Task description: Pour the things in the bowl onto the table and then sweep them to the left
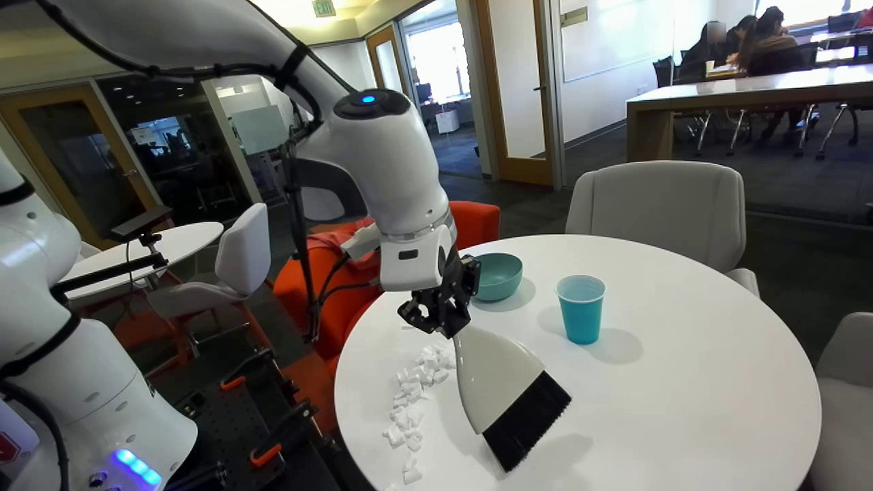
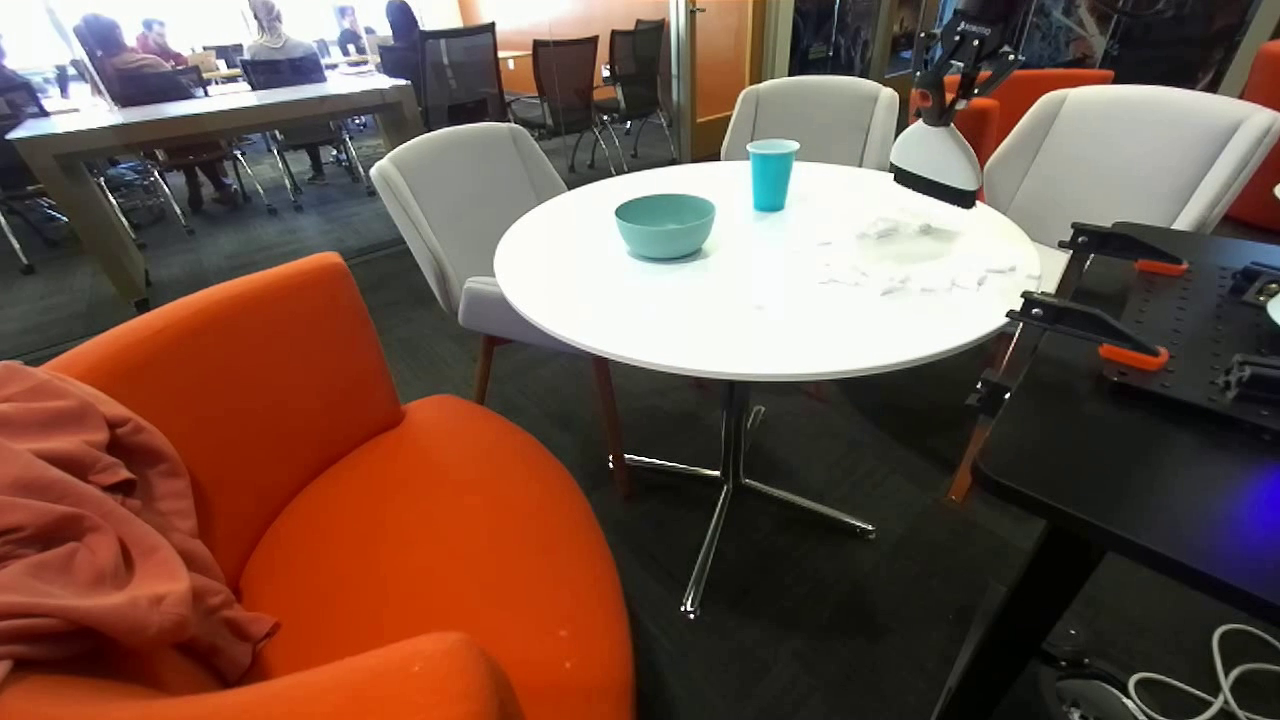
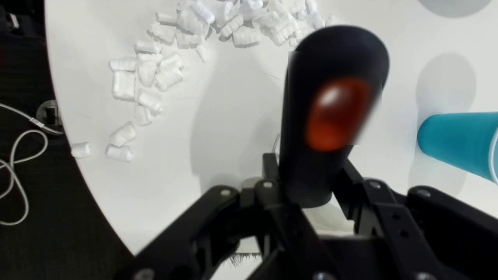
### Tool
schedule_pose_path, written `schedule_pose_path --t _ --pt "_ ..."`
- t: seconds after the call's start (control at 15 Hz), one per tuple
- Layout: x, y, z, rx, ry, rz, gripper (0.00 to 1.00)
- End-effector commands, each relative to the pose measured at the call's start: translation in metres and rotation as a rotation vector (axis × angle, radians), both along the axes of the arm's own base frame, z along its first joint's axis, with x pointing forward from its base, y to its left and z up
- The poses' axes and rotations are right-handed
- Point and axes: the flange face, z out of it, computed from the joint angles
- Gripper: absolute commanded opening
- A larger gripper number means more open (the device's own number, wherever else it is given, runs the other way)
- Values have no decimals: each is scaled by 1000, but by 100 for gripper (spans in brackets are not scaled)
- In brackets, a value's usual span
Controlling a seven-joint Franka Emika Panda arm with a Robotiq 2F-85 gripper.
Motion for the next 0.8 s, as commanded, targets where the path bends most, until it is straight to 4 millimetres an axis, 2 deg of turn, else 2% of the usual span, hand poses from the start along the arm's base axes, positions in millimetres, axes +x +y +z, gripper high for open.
schedule_pose_path --t 0.0,0.2,0.4,0.53,0.73 --pt "24 -15 -21 49 23 22 13" --pt "39 -14 -38 78 55 41 13" --pt "52 -2 -50 92 87 72 13" --pt "60 16 -56 100 108 101 13" --pt "70 53 -65 117 137 160 13"
